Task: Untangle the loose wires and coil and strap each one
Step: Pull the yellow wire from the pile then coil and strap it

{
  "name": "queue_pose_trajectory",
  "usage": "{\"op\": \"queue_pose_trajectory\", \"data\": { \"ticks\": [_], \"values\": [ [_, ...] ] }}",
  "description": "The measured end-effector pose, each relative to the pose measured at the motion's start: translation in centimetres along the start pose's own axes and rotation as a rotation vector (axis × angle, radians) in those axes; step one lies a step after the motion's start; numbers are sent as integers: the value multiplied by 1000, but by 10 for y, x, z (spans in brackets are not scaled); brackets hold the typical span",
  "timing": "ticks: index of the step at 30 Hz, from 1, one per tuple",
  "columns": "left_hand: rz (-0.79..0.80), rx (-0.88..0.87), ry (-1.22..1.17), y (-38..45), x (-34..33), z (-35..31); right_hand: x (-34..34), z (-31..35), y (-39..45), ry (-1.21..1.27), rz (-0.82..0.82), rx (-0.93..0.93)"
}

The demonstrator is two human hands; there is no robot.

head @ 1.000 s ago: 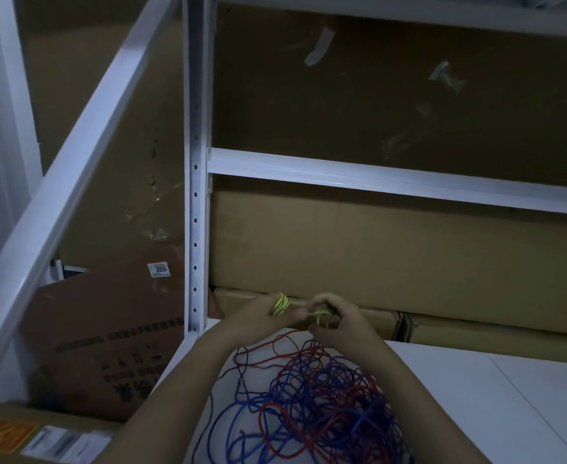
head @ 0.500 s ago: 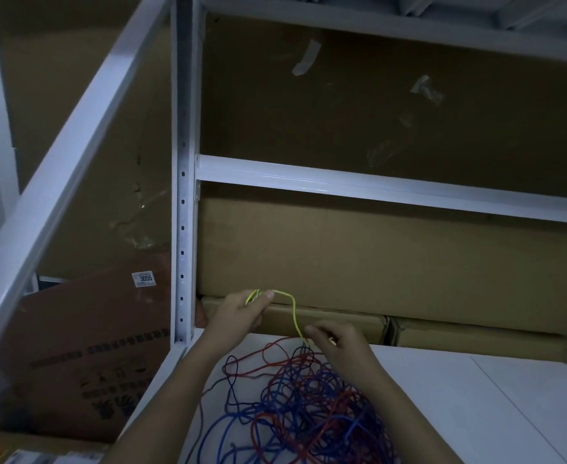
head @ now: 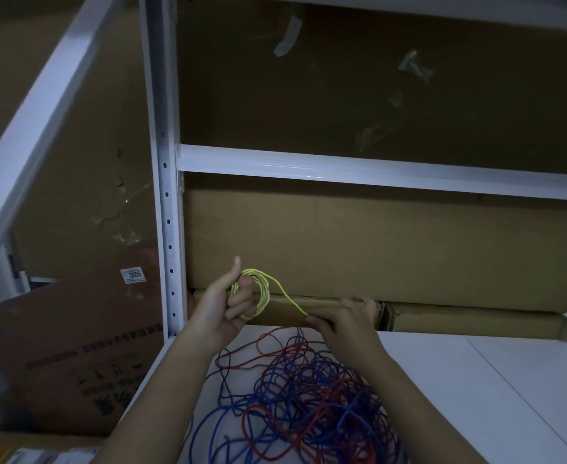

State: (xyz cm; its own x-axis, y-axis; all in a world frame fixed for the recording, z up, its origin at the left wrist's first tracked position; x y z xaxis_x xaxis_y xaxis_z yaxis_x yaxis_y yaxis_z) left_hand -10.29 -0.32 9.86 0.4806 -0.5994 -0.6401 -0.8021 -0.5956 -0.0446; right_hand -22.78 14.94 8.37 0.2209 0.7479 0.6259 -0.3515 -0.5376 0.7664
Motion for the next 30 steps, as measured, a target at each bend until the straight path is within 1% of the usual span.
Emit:
{"op": "queue_pose_trajectory", "data": {
  "ticks": [2,3,8,12,16,18,21,25,26,28,29,30],
  "values": [
    [31,-13,-75,2,-2,0,-1,5,5,-113,45,95],
    [31,-33,-91,4,-4,0,0,9,7,-151,38,151],
    [-62,-145,-171,12,-8,-1,-9,34,2,-197,65,430],
    [-128,-224,-79,15,-9,-2,-18,40,0,-239,108,625],
    [-252,-325,89,14,-11,-2,-16,45,3,-229,83,809],
    [-252,-351,203,14,-14,2,-13,46,3,-197,39,890],
    [-182,-346,379,15,-19,10,-5,46,6,-162,-89,985],
    [-72,-208,456,21,-20,19,18,46,14,-40,-277,1048],
    [-83,-168,470,29,-19,24,22,46,17,-35,-313,1063],
    [-207,-86,523,47,-12,34,31,42,24,-19,-385,1055],
    [-224,-79,532,52,-7,39,36,40,27,-10,-421,1032],
    [-183,-97,526,56,-6,42,40,36,30,-1,-449,1008]
  ]
}}
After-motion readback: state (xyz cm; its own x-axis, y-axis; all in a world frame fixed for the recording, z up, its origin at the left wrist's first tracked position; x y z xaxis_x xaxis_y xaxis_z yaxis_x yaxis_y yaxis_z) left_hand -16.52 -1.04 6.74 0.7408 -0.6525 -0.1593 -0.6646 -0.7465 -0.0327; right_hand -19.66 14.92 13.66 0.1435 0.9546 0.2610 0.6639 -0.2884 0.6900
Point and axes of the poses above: each hand's wrist, its own y-axis towards the middle knuckle, its own x-axis out of the back of the hand, z = x × y, the point moved 4 cm from there along y, towards the middle knuckle, and after that the axes turned 15 degrees about -z, right-handed, at the moved point
